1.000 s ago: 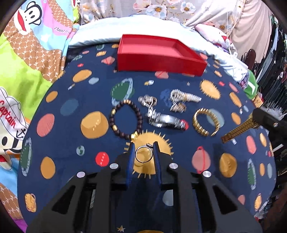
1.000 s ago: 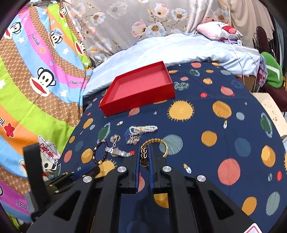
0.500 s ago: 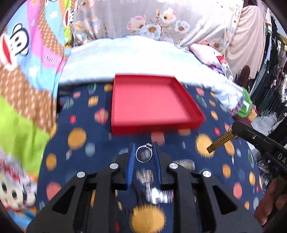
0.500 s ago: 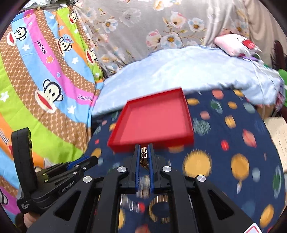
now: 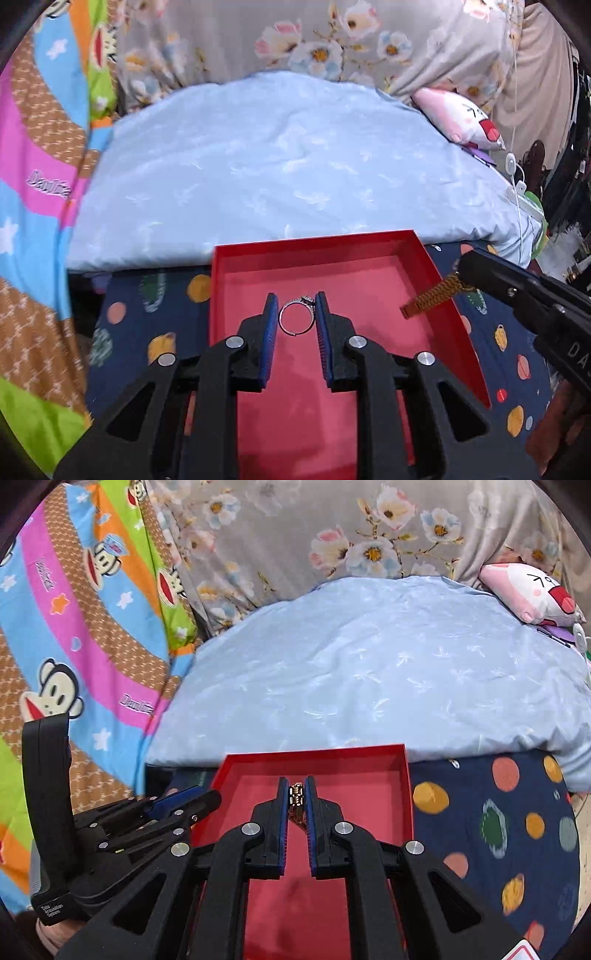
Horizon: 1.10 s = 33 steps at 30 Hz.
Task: Organize jewelry
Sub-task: 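Carry watch and ring into the red tray and open both grippers, then withdraw both grippers from the tray back over the jewelry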
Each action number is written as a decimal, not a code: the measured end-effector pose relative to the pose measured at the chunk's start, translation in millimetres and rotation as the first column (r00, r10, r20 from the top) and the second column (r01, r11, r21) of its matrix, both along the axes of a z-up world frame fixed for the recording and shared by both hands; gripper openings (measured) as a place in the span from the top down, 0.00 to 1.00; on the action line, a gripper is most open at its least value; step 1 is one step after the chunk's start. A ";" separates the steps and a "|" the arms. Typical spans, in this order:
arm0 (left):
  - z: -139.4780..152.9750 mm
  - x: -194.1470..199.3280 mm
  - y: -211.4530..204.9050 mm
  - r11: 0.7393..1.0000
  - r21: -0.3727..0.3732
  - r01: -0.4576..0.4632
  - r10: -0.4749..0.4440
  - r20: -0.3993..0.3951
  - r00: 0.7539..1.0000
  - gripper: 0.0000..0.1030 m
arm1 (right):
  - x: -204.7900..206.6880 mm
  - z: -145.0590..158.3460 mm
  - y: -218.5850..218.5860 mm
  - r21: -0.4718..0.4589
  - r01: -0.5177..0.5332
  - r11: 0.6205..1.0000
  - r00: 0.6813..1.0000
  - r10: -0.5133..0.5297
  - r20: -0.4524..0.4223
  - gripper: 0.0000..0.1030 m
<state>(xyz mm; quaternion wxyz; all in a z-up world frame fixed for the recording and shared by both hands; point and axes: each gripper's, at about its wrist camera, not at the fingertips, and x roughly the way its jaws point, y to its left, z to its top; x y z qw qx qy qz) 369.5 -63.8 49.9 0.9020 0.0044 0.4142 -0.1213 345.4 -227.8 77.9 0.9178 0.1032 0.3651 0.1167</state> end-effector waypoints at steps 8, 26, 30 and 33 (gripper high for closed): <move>-36.4 52.2 -20.6 1.000 0.029 0.009 -0.006 -0.088 0.996 0.81 | 59.4 -39.4 -1.5 -0.064 0.003 0.998 0.996 -0.009 -0.092 0.92; -15.7 27.3 -7.6 0.997 0.054 -0.052 0.052 0.000 0.999 0.30 | 18.2 -16.5 -11.0 -0.129 0.068 0.989 0.998 -0.068 0.001 0.61; 13.8 -29.4 10.1 0.997 0.051 -0.058 0.055 0.056 0.997 0.30 | -52.0 8.1 -13.4 -0.155 0.078 0.985 0.996 -0.069 0.063 0.56; 20.0 -77.0 27.7 0.998 0.025 -0.059 0.058 0.047 0.997 0.29 | -119.0 12.0 -12.8 -0.186 0.076 0.980 0.994 -0.061 0.087 0.55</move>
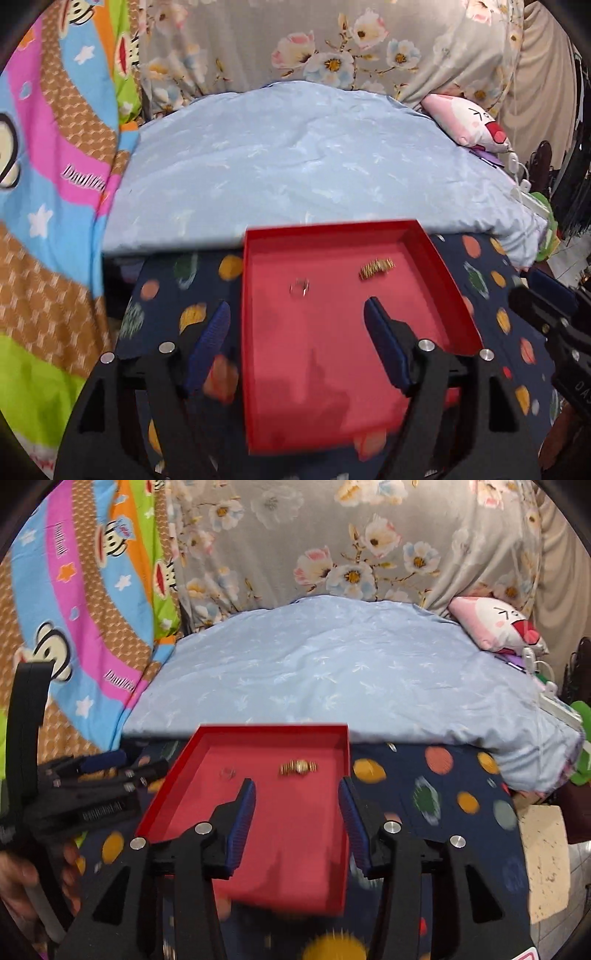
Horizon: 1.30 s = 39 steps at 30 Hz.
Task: Organize jewelry
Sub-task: 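Withdraw both grippers from the tray back over the jewelry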
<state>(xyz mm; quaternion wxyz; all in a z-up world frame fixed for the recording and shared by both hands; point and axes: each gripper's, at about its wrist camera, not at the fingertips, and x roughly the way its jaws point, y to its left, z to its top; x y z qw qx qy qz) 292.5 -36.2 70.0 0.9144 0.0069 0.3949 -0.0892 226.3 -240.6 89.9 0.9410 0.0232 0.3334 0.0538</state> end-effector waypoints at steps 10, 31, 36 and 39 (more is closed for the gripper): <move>-39.1 -147.8 55.5 0.993 0.062 -0.101 0.104 -0.038 0.994 0.25 | -154.5 -63.4 14.0 0.022 0.012 1.000 0.992 -0.009 -0.123 0.46; -99.2 -220.6 53.1 0.996 0.016 -0.090 0.091 -0.146 0.985 0.17 | -159.8 -138.7 50.8 -0.023 0.095 0.995 0.965 -0.098 -0.242 0.29; -103.7 -219.3 59.2 0.994 0.011 -0.104 0.105 -0.159 0.982 0.17 | -156.6 -139.8 54.2 -0.054 0.097 0.994 0.967 -0.107 -0.232 0.32; -104.8 -219.9 59.0 0.995 0.013 -0.103 0.103 -0.161 0.982 0.17 | -156.5 -140.4 55.6 -0.088 0.097 0.991 0.969 -0.114 -0.221 0.43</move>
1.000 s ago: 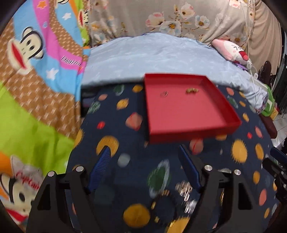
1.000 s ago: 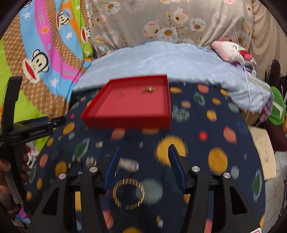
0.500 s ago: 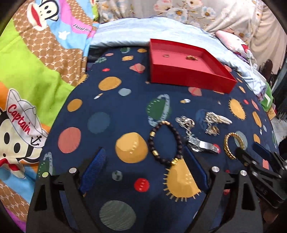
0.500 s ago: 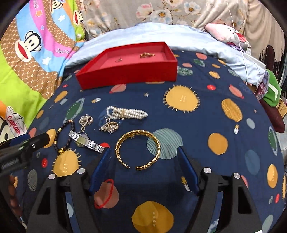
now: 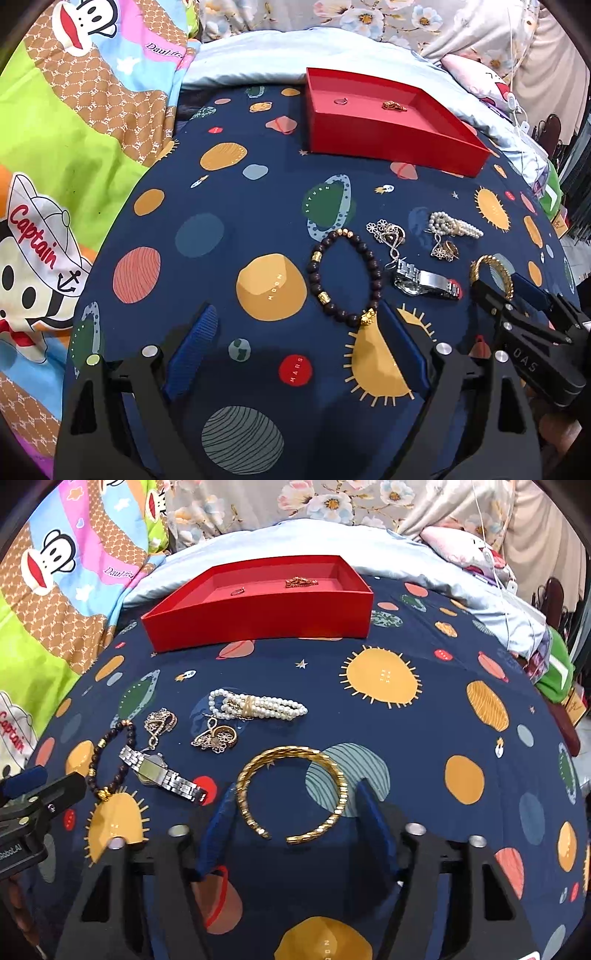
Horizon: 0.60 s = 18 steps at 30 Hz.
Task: Organize jewelry
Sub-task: 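Withdraw both grippers from the tray back over the jewelry, then grasp the gold bangle with right gripper while left gripper grasps the silver watch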
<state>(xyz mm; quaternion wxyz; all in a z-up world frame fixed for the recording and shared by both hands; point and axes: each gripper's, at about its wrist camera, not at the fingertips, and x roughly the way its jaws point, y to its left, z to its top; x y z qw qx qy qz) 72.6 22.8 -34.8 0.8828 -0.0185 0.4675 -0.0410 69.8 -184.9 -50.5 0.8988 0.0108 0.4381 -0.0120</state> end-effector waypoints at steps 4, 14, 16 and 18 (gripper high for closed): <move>-2.6 -0.7 -3.3 1.000 -0.004 0.010 -0.010 -0.010 1.000 0.17 | -0.4 -0.2 -1.2 0.001 -0.004 1.000 1.000 0.004 0.004 0.44; 1.0 -1.9 -16.7 0.999 -0.025 0.048 -0.049 -0.002 0.999 0.17 | -13.3 9.5 -11.6 0.052 0.009 0.999 1.000 -0.010 0.018 0.44; 2.4 -1.0 -21.1 0.998 -0.033 0.058 -0.058 0.000 0.998 0.17 | -18.1 15.6 -15.6 0.055 0.014 0.998 1.000 -0.015 0.026 0.44; 4.4 0.3 -26.3 0.997 -0.047 0.069 -0.069 -0.001 0.998 0.17 | -22.4 20.7 -20.4 0.057 0.020 0.998 0.999 -0.021 0.031 0.44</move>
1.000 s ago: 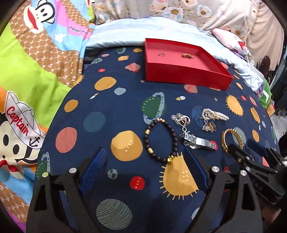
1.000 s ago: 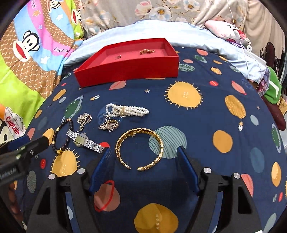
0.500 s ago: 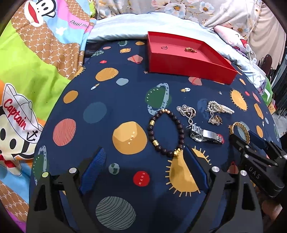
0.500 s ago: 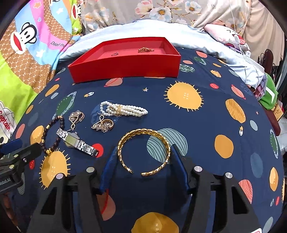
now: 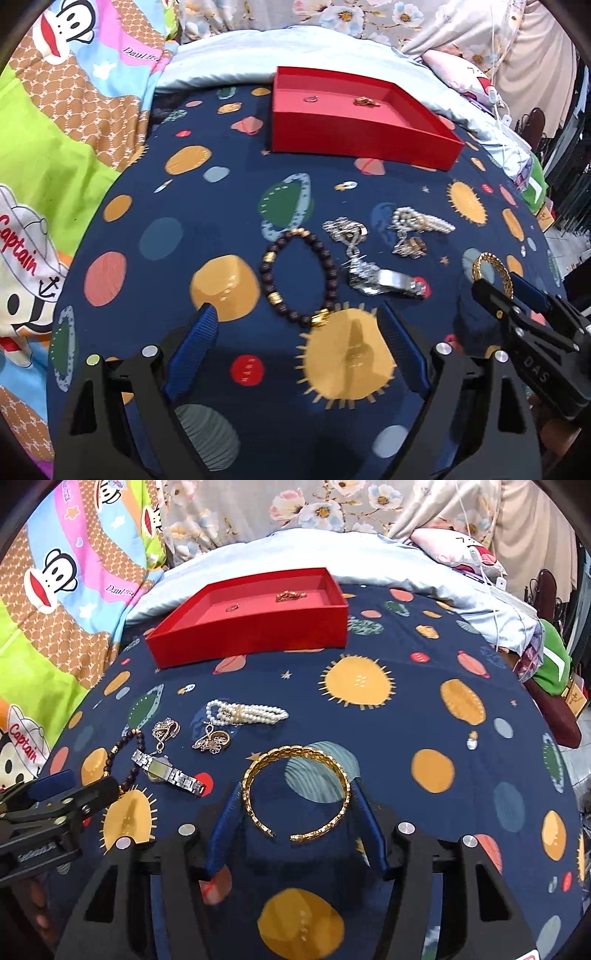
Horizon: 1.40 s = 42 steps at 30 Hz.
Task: Organize jewelry
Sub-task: 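Grasp the gold bangle with right gripper while left gripper grasps the silver watch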
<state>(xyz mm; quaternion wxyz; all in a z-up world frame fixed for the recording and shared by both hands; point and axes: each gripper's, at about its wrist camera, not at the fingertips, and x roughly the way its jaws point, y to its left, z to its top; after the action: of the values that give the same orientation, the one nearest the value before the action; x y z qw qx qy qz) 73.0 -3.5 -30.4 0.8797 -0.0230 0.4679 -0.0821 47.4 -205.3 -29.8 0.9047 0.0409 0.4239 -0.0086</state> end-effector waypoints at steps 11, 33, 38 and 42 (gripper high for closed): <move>-6.2 16.6 -43.9 0.997 -0.079 0.008 -0.015 -0.091 0.996 0.19 | -12.1 16.6 -27.0 0.025 0.046 0.999 0.999 -0.047 0.026 0.44; -15.8 -0.8 -37.9 0.994 0.089 0.056 -0.052 -0.052 0.997 0.47 | -13.5 14.1 -37.8 0.104 0.028 0.994 0.999 -0.032 0.031 0.44; -5.5 -0.9 -48.8 0.995 0.066 0.080 -0.080 -0.015 0.997 0.48 | -14.3 15.3 -35.7 0.103 0.026 0.994 0.999 -0.030 0.034 0.44; -7.9 5.0 -61.8 0.993 0.059 0.107 -0.106 -0.025 0.994 0.59 | -15.0 16.1 -36.2 0.107 0.029 0.994 0.999 -0.033 0.034 0.44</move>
<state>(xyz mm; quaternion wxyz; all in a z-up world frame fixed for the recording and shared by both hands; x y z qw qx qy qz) 78.0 -65.3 -38.3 0.8693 0.0273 0.4801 -0.1145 32.4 -241.5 -13.7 0.9086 0.0957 0.4067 0.0006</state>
